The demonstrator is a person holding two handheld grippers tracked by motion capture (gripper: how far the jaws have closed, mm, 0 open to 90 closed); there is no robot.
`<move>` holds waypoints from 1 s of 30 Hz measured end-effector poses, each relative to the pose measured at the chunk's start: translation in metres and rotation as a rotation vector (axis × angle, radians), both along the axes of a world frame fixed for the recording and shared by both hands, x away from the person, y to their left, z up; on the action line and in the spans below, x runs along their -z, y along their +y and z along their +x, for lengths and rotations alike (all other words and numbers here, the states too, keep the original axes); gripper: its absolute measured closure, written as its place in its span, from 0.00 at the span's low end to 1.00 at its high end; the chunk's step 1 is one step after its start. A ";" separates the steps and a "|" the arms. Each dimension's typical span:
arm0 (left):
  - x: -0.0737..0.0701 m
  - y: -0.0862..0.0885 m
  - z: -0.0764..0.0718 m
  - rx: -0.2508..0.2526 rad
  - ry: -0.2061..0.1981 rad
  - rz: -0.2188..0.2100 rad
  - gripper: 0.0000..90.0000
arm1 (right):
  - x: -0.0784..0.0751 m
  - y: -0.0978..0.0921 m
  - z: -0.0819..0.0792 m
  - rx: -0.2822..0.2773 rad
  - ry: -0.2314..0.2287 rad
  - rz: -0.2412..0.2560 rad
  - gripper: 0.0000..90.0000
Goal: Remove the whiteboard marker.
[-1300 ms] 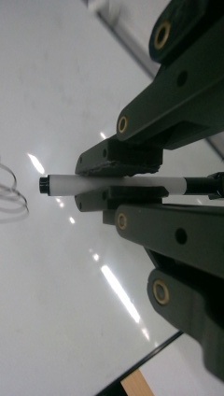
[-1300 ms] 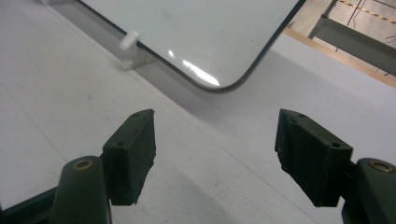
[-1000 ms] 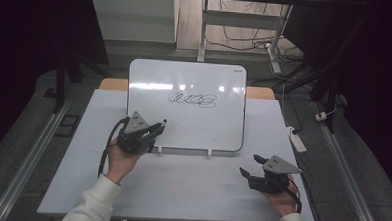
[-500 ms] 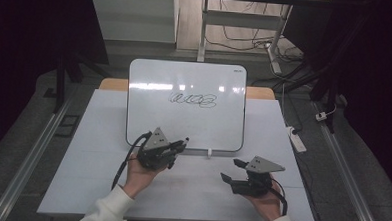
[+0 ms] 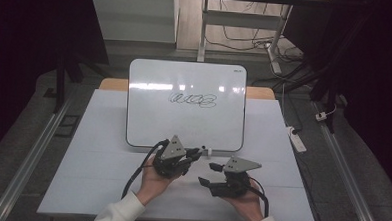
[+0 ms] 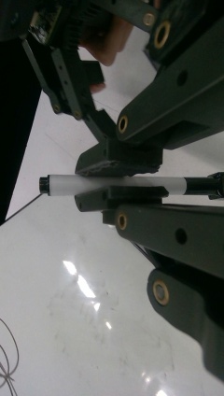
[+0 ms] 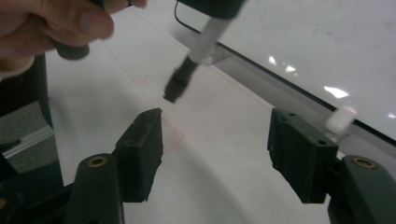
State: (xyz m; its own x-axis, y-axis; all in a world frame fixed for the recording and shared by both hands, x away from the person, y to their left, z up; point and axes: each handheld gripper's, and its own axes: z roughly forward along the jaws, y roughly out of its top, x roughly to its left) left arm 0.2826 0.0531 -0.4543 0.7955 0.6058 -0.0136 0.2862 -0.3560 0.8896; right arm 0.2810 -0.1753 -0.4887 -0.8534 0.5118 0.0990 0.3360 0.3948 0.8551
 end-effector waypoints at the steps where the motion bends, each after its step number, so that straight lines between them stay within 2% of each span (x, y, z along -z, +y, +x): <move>1: 0.000 -0.001 0.000 0.002 0.000 0.000 0.90 | 0.000 0.003 0.000 0.002 0.009 0.004 0.41; 3: 0.000 -0.003 -0.001 0.004 0.000 -0.001 0.90 | 0.001 0.008 0.002 0.014 0.030 0.005 0.42; 7: 0.000 -0.010 -0.004 0.013 -0.010 0.003 0.90 | 0.002 0.014 0.006 0.016 0.107 0.047 0.47; 10: 0.000 -0.015 -0.005 0.019 -0.015 0.007 0.90 | 0.001 0.017 0.007 0.012 0.137 0.069 0.50; 15: 0.000 -0.021 -0.006 0.025 -0.015 0.007 0.90 | 0.001 0.023 0.009 0.013 0.149 0.081 0.57; 21: -0.001 -0.025 -0.008 0.030 -0.022 0.006 0.90 | 0.004 0.026 0.011 0.031 0.178 0.083 0.77; 25: -0.002 -0.025 -0.010 0.029 -0.031 0.005 0.90 | 0.003 0.025 0.013 0.040 0.201 0.094 0.82; 30: -0.002 -0.027 -0.010 0.027 -0.034 0.014 0.90 | 0.004 0.025 0.015 0.041 0.216 0.095 0.81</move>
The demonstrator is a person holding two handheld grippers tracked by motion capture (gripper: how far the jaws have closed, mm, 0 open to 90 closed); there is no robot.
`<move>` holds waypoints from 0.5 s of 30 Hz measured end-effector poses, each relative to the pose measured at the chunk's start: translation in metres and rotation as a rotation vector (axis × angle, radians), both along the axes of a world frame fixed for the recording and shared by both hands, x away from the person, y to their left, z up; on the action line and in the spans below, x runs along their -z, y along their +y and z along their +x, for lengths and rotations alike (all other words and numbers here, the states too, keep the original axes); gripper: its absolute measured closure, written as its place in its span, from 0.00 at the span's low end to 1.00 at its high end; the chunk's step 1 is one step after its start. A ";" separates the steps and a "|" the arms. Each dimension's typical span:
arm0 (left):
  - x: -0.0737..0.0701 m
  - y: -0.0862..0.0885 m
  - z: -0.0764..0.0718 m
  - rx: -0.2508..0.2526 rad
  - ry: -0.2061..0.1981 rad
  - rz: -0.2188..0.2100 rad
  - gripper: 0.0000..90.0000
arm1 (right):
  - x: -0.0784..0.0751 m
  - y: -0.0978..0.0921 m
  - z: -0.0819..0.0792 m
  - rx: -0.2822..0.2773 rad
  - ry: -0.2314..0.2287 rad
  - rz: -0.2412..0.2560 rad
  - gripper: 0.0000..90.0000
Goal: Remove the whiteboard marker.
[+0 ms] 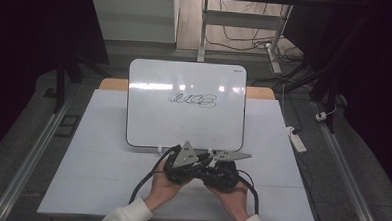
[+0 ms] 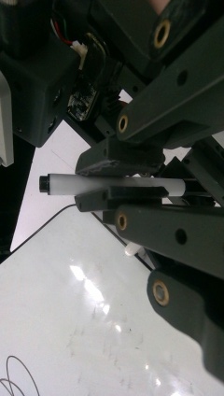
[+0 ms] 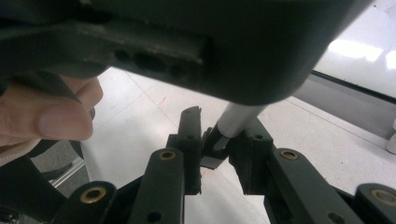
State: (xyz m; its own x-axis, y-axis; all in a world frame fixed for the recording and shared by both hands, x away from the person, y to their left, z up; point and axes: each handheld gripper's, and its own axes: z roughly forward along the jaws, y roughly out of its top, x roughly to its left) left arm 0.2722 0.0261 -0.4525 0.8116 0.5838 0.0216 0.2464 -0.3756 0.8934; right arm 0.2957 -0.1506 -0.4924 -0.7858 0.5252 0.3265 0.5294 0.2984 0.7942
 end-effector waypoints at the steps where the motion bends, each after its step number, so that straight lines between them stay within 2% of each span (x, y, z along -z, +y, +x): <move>1: 0.000 0.000 0.000 0.000 -0.001 0.000 0.90 | 0.000 0.000 0.000 0.002 0.000 0.000 0.81; 15: -0.001 0.003 0.002 0.003 0.011 -0.015 0.90 | 0.000 -0.001 0.000 0.019 -0.008 0.015 0.83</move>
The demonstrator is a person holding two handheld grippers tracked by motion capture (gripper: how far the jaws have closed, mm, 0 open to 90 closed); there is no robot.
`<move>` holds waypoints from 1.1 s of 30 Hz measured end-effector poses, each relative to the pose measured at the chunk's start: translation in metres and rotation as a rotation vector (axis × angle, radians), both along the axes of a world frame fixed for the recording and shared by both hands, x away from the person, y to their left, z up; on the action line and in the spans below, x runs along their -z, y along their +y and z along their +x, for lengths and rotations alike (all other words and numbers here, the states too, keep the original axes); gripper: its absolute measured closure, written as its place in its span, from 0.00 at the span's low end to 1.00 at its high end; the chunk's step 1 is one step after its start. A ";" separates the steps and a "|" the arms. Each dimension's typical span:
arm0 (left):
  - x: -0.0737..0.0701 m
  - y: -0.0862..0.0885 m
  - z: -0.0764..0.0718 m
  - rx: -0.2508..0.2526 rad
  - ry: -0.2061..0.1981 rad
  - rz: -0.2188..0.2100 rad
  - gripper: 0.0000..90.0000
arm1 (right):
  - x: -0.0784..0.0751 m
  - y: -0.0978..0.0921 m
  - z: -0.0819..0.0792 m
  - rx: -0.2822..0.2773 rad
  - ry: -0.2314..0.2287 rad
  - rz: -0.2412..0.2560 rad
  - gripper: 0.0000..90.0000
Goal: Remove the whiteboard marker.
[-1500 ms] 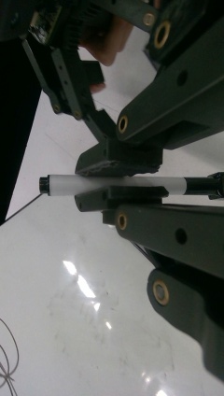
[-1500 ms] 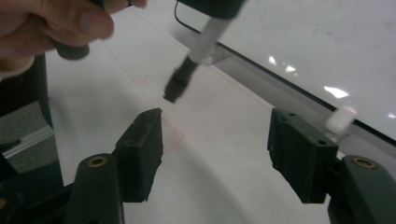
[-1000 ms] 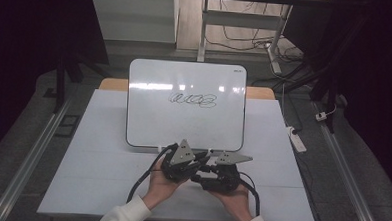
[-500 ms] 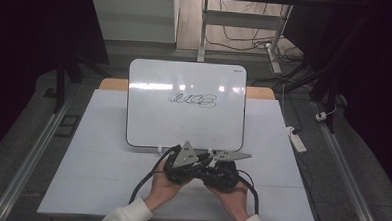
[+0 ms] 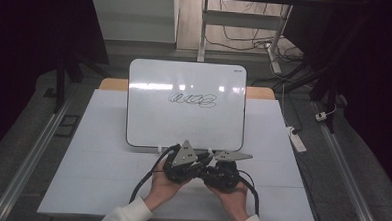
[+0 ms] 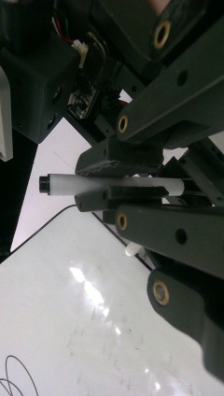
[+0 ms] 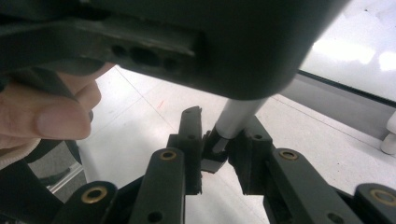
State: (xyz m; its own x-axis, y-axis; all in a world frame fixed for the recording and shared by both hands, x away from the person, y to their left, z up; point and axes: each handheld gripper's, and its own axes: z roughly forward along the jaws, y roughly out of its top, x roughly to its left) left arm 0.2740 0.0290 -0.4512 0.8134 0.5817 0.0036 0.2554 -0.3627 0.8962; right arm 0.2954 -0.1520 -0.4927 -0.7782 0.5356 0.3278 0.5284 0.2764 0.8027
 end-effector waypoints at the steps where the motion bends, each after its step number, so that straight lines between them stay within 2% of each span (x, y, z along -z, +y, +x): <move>1: 0.000 0.001 0.000 0.001 0.003 -0.002 0.90 | 0.000 0.000 0.000 0.002 0.003 0.004 0.84; 9: 0.000 0.002 0.003 0.013 0.022 -0.017 0.87 | 0.001 -0.002 0.002 0.012 0.028 0.017 0.86; 11: -0.001 0.003 0.003 0.013 0.022 -0.032 0.79 | 0.001 -0.003 0.002 0.011 0.023 0.016 0.86; 13: -0.005 0.009 0.002 0.012 0.021 -0.066 0.71 | 0.001 -0.004 0.002 0.014 0.017 0.015 0.86; 14: -0.005 0.009 0.002 0.012 0.021 -0.066 0.66 | 0.000 -0.004 0.002 0.018 0.015 0.014 0.86; 15: -0.009 0.018 0.001 0.004 0.019 -0.078 0.63 | 0.000 -0.005 0.002 0.020 0.010 0.015 0.86; 18: -0.011 0.040 -0.005 -0.027 0.019 -0.070 0.56 | 0.000 -0.009 0.003 0.026 -0.015 0.021 0.86; 19: -0.011 0.040 -0.005 -0.027 0.019 -0.070 0.55 | -0.001 -0.010 0.003 0.031 -0.019 0.021 0.86; 20: -0.011 0.050 -0.007 -0.043 0.028 -0.070 0.53 | -0.001 -0.011 0.003 0.037 -0.024 0.021 0.86; 21: -0.007 0.070 -0.010 -0.073 0.065 -0.070 0.51 | -0.002 -0.013 0.004 0.040 -0.035 0.025 0.86; 22: -0.007 0.070 -0.010 -0.073 0.065 -0.070 0.49 | -0.002 -0.014 0.004 0.042 -0.040 0.026 0.86; 26: 0.007 0.111 -0.019 -0.161 0.121 -0.029 0.40 | -0.008 -0.020 0.006 0.047 -0.083 0.036 0.86; 27: 0.016 0.131 -0.023 -0.187 0.152 -0.019 0.39 | -0.010 -0.021 0.008 0.052 -0.100 0.040 0.86; 28: 0.016 0.131 -0.023 -0.187 0.152 -0.019 0.38 | -0.010 -0.021 0.008 0.052 -0.100 0.040 0.86; 29: 0.026 0.147 -0.026 -0.215 0.185 -0.013 0.37 | -0.014 -0.026 0.011 0.064 -0.126 0.051 0.86; 33: 0.041 0.171 -0.028 -0.256 0.217 0.002 0.36 | -0.018 -0.032 0.019 0.085 -0.173 0.062 0.86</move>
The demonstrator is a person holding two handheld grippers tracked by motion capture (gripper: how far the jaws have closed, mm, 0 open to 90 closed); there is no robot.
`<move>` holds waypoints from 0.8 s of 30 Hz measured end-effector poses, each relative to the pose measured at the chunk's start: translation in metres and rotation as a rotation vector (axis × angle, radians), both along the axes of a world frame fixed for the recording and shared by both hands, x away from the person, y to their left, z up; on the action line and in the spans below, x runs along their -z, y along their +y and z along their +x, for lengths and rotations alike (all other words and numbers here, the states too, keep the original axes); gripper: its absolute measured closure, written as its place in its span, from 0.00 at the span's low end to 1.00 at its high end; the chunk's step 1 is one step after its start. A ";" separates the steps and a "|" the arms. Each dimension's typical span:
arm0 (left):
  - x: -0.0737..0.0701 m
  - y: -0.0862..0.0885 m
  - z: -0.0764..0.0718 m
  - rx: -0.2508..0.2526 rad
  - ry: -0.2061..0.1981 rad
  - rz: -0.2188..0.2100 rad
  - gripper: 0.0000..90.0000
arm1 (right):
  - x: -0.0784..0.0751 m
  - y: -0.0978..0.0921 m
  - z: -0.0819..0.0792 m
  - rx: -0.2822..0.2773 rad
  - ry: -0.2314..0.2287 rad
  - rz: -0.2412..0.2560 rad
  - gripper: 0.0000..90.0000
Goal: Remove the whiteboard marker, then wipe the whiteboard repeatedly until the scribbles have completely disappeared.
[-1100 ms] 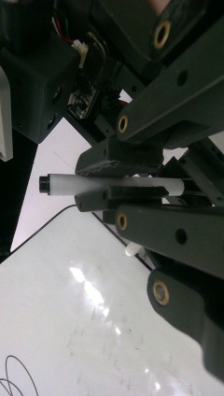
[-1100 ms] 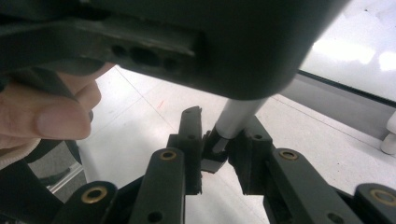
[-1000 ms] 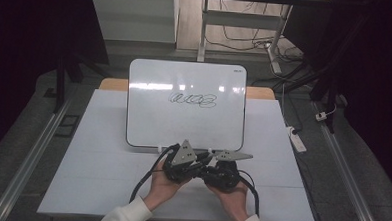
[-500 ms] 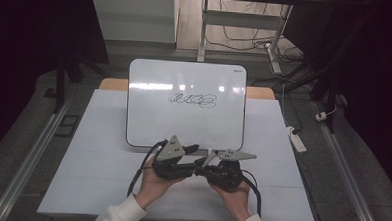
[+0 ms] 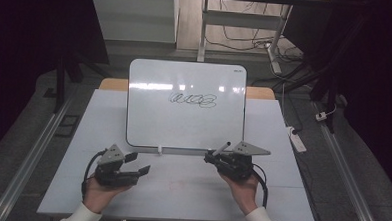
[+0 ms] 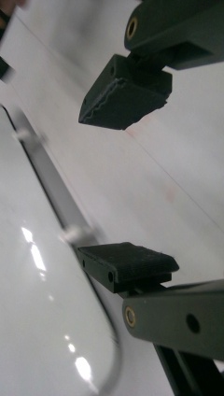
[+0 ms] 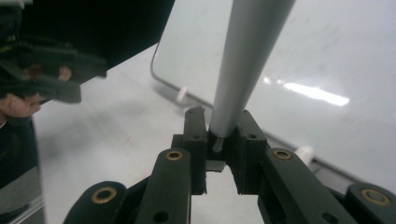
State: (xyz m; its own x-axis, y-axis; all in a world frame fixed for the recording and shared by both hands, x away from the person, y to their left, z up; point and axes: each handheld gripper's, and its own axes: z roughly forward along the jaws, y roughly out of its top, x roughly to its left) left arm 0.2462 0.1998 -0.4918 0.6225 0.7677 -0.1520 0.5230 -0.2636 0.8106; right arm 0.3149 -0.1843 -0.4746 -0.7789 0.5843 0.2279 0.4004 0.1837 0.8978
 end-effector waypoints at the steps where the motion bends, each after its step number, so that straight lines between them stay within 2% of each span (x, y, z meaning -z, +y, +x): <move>1: 0.002 0.004 0.000 -0.004 0.000 0.009 0.36 | -0.001 -0.001 0.002 0.006 -0.011 -0.002 0.86; 3: 0.004 0.007 -0.001 -0.009 0.000 0.014 0.36 | -0.003 -0.004 0.005 0.013 -0.035 0.001 0.87; 4: 0.007 0.011 -0.001 -0.010 0.002 0.034 0.36 | -0.005 -0.005 0.007 0.016 -0.050 -0.005 0.87; 7: 0.012 0.016 -0.002 -0.017 0.014 0.055 0.36 | -0.008 -0.008 0.011 0.022 -0.078 -0.003 0.87; 13: 0.019 0.023 0.001 -0.031 0.043 0.056 0.36 | -0.012 -0.009 0.019 0.030 -0.102 0.004 0.87; 18: 0.019 0.023 0.000 -0.037 0.040 0.063 0.35 | -0.019 -0.003 0.027 0.046 -0.132 0.016 0.87; 22: 0.020 0.023 0.000 -0.037 0.043 0.060 0.33 | -0.027 0.005 0.039 0.058 -0.150 0.048 0.87; 23: 0.020 0.023 0.001 -0.036 0.045 0.061 0.32 | -0.033 0.012 0.048 0.064 -0.160 0.075 0.87; 24: 0.021 0.023 0.001 -0.035 0.047 0.062 0.32 | -0.033 0.012 0.048 0.064 -0.160 0.075 0.87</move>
